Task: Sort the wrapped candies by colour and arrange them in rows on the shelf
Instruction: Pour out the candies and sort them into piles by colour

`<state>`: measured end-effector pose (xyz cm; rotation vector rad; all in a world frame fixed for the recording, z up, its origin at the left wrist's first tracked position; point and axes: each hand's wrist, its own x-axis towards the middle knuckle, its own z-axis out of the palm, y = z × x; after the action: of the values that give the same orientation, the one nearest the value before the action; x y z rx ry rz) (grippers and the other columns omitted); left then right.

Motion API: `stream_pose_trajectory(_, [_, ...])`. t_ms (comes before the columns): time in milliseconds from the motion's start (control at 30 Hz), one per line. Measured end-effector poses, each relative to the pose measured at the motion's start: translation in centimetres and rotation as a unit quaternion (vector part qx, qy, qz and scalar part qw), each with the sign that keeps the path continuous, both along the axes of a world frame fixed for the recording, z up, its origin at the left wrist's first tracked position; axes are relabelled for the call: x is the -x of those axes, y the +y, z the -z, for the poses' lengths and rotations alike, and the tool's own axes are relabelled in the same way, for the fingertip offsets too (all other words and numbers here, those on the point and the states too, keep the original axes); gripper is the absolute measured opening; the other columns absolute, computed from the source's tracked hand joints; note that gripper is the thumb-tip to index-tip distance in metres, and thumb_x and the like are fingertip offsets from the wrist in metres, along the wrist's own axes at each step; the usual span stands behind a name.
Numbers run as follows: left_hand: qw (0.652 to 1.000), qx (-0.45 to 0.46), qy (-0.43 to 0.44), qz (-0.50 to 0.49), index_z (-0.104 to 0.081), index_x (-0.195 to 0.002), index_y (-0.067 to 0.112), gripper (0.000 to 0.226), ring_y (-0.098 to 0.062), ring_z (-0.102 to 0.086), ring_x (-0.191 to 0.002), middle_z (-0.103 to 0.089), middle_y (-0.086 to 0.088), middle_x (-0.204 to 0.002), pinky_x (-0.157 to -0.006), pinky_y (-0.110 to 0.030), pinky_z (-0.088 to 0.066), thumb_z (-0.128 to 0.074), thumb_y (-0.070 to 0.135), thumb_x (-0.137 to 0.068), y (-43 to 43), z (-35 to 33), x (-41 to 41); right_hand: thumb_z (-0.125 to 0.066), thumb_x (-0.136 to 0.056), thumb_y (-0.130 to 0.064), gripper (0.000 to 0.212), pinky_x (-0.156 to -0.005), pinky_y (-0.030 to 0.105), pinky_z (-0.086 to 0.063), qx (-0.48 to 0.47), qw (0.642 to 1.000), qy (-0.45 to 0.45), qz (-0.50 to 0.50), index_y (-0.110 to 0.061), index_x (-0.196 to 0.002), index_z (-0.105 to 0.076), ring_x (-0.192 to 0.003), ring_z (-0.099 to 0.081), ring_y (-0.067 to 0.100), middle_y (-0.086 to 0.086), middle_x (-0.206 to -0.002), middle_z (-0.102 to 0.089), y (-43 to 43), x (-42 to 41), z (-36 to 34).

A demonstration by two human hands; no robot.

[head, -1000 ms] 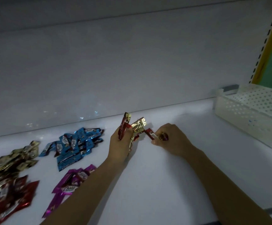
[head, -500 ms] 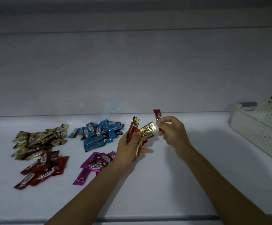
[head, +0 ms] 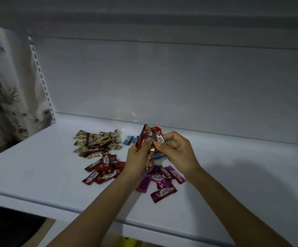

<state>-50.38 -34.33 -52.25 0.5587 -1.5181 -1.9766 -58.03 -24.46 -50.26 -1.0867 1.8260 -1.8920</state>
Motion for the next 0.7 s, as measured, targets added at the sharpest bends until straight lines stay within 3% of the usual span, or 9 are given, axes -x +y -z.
stream_pose_trajectory(100, [0.996, 0.049, -0.029, -0.063, -0.061, -0.087, 0.013, 0.026, -0.008, -0.045, -0.041, -0.054, 0.002, -0.053, -0.038, -0.018, -0.033, -0.051, 0.035, -0.097, -3.1, 0.1, -3.1, -0.065, -0.086, -0.004, 0.007, -0.042, 0.007, -0.036, 0.007, 0.999, -0.051, 0.006, -0.001, -0.09, -0.059, -0.04, -0.051, -0.002, 0.002, -0.065, -0.065, -1.5, -1.0, -0.1])
stream_pose_trajectory(233, [0.984, 0.055, -0.031, -0.165, -0.066, -0.101, 0.021, 0.028, -0.015, -0.063, -0.081, -0.069, 0.001, -0.089, -0.072, -0.032, -0.052, -0.056, 0.045, -0.092, -7.8, 0.5, -6.9, -0.07, -0.083, -0.009, 0.013, -0.052, 0.012, -0.047, -0.069, 0.997, -0.043, -0.01, -0.005, -0.096, -0.066, -0.058, -0.065, 0.003, 0.007, -0.081, -0.07, -3.7, -1.6, 0.8])
stream_pose_trajectory(267, [0.983, 0.063, -0.021, -0.174, -0.067, -0.101, 0.022, 0.026, -0.015, -0.063, -0.077, -0.069, 0.002, -0.085, -0.069, -0.032, -0.052, -0.056, 0.043, -0.092, -8.9, 0.6, -7.6, -0.072, -0.082, -0.012, 0.017, -0.059, 0.017, -0.052, -0.105, 0.994, -0.03, -0.019, -0.008, -0.098, -0.068, -0.065, -0.068, 0.006, 0.005, -0.083, -0.072, -4.4, -1.7, 1.1])
stream_pose_trajectory(333, [0.979, 0.074, -0.003, -0.19, -0.066, -0.087, 0.023, 0.02, -0.012, -0.049, -0.053, -0.057, 0.004, -0.063, -0.049, -0.022, -0.04, -0.056, 0.038, -0.094, -10.6, 0.9, -9.1, -0.074, -0.081, -0.018, 0.019, -0.071, 0.027, -0.056, -0.162, 0.986, 0.015, -0.032, -0.015, -0.098, -0.068, -0.072, -0.07, 0.01, 0.003, -0.084, -0.073, -5.9, -2.0, 1.4])
stream_pose_trajectory(400, [0.974, 0.091, -0.013, -0.207, -0.06, -0.079, 0.02, 0.023, -0.012, -0.038, -0.046, -0.047, 0.0, -0.058, -0.041, -0.019, -0.03, -0.055, 0.034, -0.096, -11.8, 1.6, -10.6, -0.074, -0.081, -0.023, 0.014, -0.069, 0.029, -0.055, -0.187, 0.978, 0.086, -0.034, -0.02, -0.093, -0.068, -0.07, -0.07, 0.012, 0.002, -0.081, -0.073, -7.5, -2.3, 1.8])
stream_pose_trajectory(500, [0.97, 0.125, -0.029, -0.204, -0.061, -0.082, 0.009, 0.028, -0.018, -0.044, -0.054, -0.052, -0.009, -0.066, -0.049, -0.027, -0.034, -0.055, 0.033, -0.095, -12.6, 3.4, -12.3, -0.072, -0.082, -0.033, 0.013, -0.066, 0.032, -0.053, -0.234, 0.955, 0.178, -0.029, -0.028, -0.093, -0.066, -0.068, -0.066, 0.014, -0.003, -0.082, -0.07, -9.9, -2.6, 2.9])
stream_pose_trajectory(567, [0.972, 0.133, -0.028, -0.193, -0.059, -0.085, 0.002, 0.034, -0.02, -0.042, -0.057, -0.05, -0.012, -0.067, -0.052, -0.032, -0.033, -0.056, 0.034, -0.094, -12.8, 4.0, -12.8, -0.069, -0.083, -0.04, 0.025, -0.076, 0.031, -0.052, -0.287, 0.927, 0.237, -0.047, -0.027, -0.104, -0.067, -0.082, -0.064, 0.01, -0.007, -0.1, -0.068, -10.9, -2.5, 3.7])
stream_pose_trajectory(633, [0.972, 0.145, -0.029, -0.183, -0.06, -0.083, 0.006, 0.03, -0.016, -0.045, -0.054, -0.053, -0.002, -0.061, -0.052, -0.031, -0.035, -0.056, 0.033, -0.095, -12.9, 4.3, -12.9, -0.064, -0.085, -0.047, 0.033, -0.085, 0.033, -0.051, -0.309, 0.912, 0.263, -0.055, -0.028, -0.112, -0.066, -0.096, -0.061, 0.008, -0.012, -0.112, -0.063, -11.3, -2.6, 4.1])
stream_pose_trajectory(700, [0.971, 0.159, -0.026, -0.174, -0.062, -0.081, 0.012, 0.026, -0.008, -0.046, -0.049, -0.055, 0.007, -0.057, -0.052, -0.027, -0.037, -0.054, 0.032, -0.096, -12.8, 4.3, -12.8, -0.056, -0.09, -0.045, 0.03, -0.076, 0.031, -0.051, -0.288, 0.927, 0.239, -0.041, -0.025, -0.112, -0.063, -0.085, -0.062, 0.011, -0.012, -0.099, -0.062, -11.3, -2.8, 4.1])
